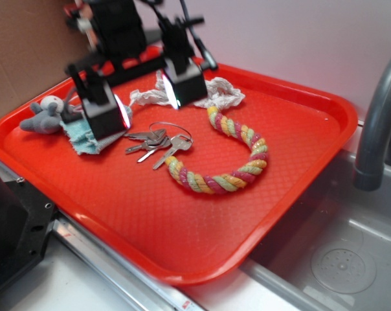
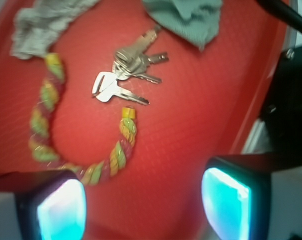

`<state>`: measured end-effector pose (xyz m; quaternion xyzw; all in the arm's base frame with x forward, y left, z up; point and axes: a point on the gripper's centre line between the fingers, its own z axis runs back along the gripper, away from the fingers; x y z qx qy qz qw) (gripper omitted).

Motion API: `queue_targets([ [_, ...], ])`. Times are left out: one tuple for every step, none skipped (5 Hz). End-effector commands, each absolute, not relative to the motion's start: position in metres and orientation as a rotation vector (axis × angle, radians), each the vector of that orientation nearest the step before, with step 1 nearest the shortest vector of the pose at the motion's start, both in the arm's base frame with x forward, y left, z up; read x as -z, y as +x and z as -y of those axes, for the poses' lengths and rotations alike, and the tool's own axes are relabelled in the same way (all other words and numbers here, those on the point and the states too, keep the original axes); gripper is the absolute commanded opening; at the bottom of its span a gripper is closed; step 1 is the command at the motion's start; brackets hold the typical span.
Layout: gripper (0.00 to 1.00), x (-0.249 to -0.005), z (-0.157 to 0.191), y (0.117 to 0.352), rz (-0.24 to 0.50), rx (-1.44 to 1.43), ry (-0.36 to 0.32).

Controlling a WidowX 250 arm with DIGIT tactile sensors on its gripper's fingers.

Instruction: Grab the multicolored rope.

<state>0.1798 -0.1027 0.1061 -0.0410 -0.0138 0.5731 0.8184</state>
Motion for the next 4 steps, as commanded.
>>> queue_targets([
  [1.00,-0.055,0.098,0.200,0.011,-1.251,0.003],
  [1.00,-0.045,0.095,0.199,0.054,-1.269,0.037],
  [1.00,-0.032,0.093,0.192,0.025,-1.299,0.053],
  [1.00,-0.023,0.095,0.189,0.028,-1.284,0.069],
])
